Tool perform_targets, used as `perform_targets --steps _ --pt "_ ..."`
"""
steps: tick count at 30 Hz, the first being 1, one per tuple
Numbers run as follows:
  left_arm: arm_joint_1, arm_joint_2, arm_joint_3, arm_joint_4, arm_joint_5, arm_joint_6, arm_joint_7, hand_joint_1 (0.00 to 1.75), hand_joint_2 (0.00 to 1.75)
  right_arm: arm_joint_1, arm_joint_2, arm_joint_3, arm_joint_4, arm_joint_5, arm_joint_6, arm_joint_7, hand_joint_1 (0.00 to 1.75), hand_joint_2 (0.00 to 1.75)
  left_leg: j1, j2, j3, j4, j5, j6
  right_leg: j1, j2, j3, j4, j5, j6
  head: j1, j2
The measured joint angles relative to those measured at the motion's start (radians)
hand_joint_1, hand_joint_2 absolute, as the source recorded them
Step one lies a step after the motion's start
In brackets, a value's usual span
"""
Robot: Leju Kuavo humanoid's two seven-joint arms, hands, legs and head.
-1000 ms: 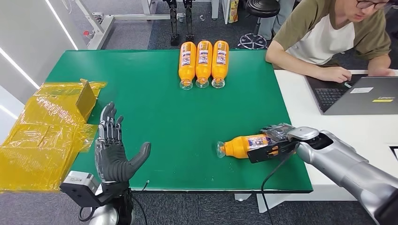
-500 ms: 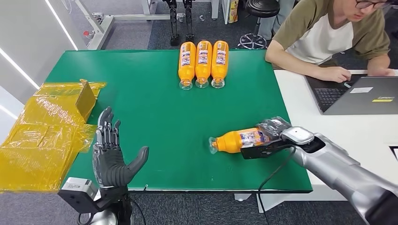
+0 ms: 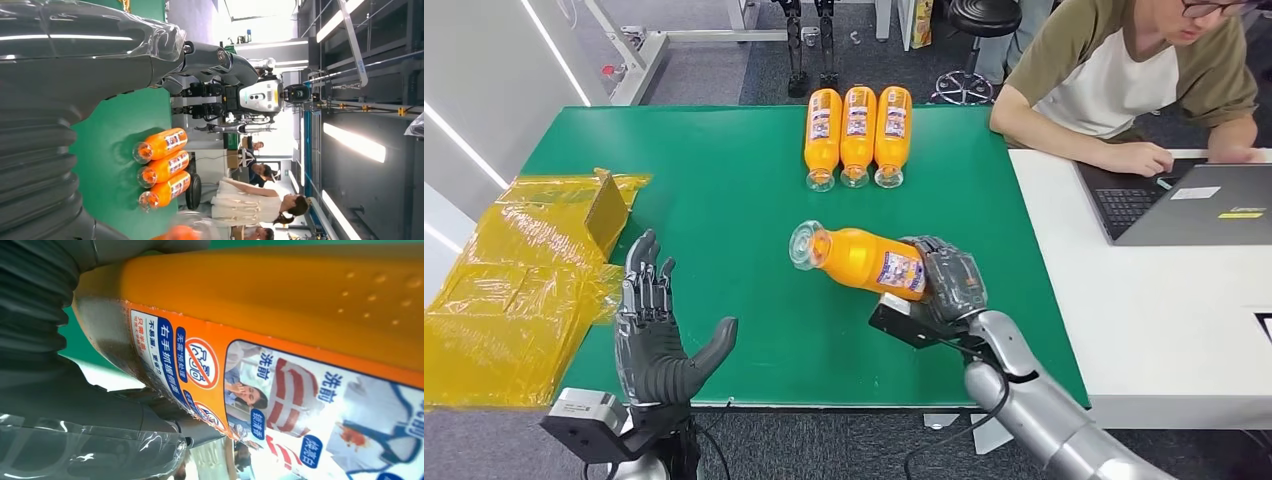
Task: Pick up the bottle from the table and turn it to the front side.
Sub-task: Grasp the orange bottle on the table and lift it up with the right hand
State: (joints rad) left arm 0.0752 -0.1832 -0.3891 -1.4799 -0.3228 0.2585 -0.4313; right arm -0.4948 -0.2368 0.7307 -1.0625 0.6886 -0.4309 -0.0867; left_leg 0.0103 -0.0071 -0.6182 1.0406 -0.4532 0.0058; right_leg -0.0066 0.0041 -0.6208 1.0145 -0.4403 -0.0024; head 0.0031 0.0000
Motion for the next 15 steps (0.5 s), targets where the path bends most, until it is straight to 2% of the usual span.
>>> perform_targets --steps 4,6,11,15 --pt "-0.001 -0.007 -0.003 0.006 0.032 -0.068 0.003 0.00 1.75 0.109 0.084 -0.080 -0.087 -0.111 -0.089 -0.097 1.71 1.75 0.000 -0.004 0.000 0.000 0.000 0.000 0.000 -0.003 0.000 0.000 -0.002 0.000 0.000 0.000" --pt "-0.002 -0.011 -0.006 0.011 0.040 -0.091 0.004 0.00 1.75 0.150 0.114 -0.104 -0.119 -0.131 -0.109 -0.120 1.71 1.75 0.000 -0.003 0.000 -0.001 0.000 0.000 0.000 -0.002 0.000 0.000 -0.002 0.000 0.000 0.000" --pt "-0.006 -0.016 -0.009 0.023 0.048 -0.114 0.005 0.00 1.75 0.202 0.153 -0.132 -0.166 -0.140 -0.114 -0.128 1.67 1.75 0.000 -0.002 0.000 0.000 0.000 0.000 -0.001 -0.001 0.000 0.000 -0.002 0.000 0.000 0.000" --pt "-0.012 -0.018 -0.035 0.039 0.061 -0.192 0.001 0.00 1.75 0.233 0.185 -0.143 -0.203 -0.147 -0.090 -0.126 1.71 1.75 -0.001 -0.002 0.000 0.000 0.000 0.000 -0.001 -0.001 0.000 0.000 -0.002 0.000 0.000 0.000"
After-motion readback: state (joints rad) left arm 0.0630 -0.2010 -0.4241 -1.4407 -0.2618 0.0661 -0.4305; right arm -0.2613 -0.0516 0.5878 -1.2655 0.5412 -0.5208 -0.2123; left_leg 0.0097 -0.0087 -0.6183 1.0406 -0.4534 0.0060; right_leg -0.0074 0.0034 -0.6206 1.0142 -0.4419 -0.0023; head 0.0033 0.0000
